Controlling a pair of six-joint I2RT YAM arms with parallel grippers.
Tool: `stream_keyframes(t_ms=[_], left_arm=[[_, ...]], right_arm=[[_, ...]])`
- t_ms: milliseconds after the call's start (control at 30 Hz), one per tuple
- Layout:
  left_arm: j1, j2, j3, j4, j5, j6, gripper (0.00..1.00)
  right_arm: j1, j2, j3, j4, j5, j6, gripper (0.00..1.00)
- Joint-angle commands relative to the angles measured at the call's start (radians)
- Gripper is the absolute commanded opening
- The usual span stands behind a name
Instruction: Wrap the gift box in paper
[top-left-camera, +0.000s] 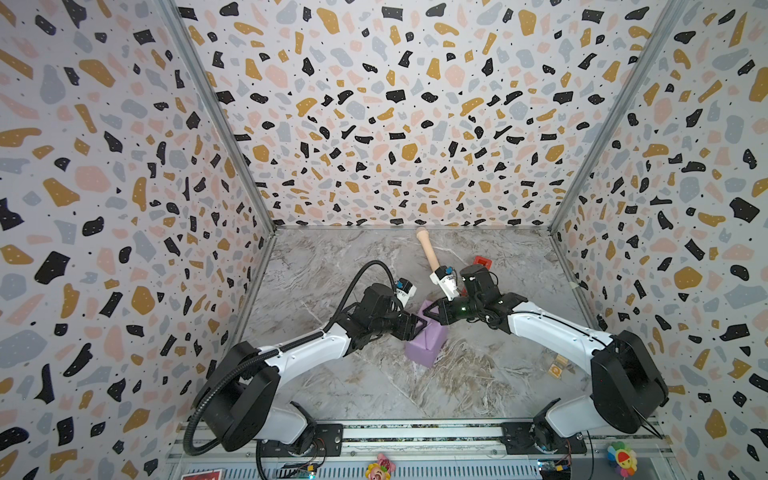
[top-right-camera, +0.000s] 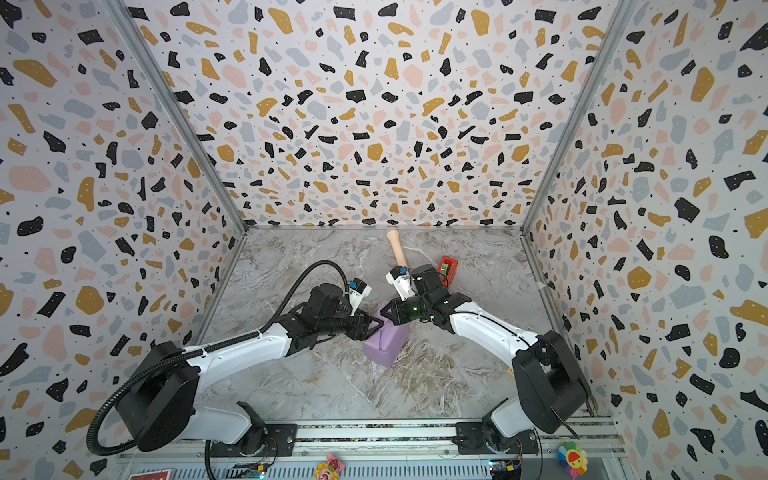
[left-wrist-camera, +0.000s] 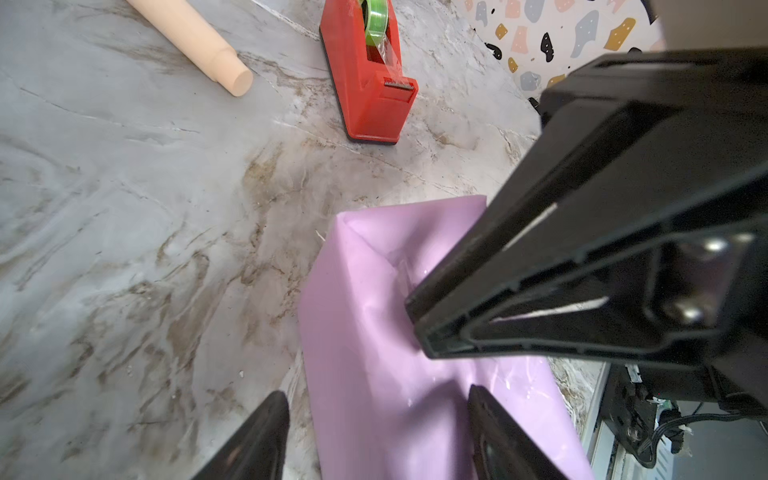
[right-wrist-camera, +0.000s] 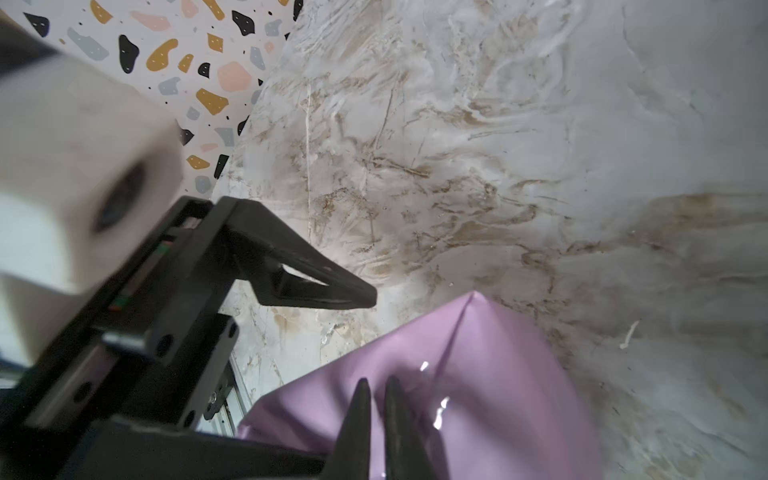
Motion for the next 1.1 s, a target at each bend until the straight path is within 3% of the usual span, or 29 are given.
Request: stream_keyframes(t_ms=[0,333,500,767,1067], left_arm=[[-0.004,0.032,-0.025,-0.145,-0.033,0.032,0.68],[-0.005,0.032,-0.024,-0.139,-0.03,0.031,0.68],[-0.006,0.02,0.001,-0.143,-0.042,0.023,0.71],[-0.005,-0.029,0.118,-0.122,-0.059,-0.022,0.8],[0.023,-0.136,0.138,-0.131,-0.078,-0.025,0.82]], right_arm=[[-0.029,-0.003,-0.023,-0.002,0.012,-0.009,0.11],[-0.089,0.033,-0.024,-0.001,-0.06,0.025,0.11],[-0.108,-0.063,-0.009,-0.007,-0.075,0.006,0.14],[-0.105,-0.341,-0.143,-0.106,0.113,-0.035,0.22],[0.016,-0.453,-0.314,-0.077,0.159,0.016,0.23]])
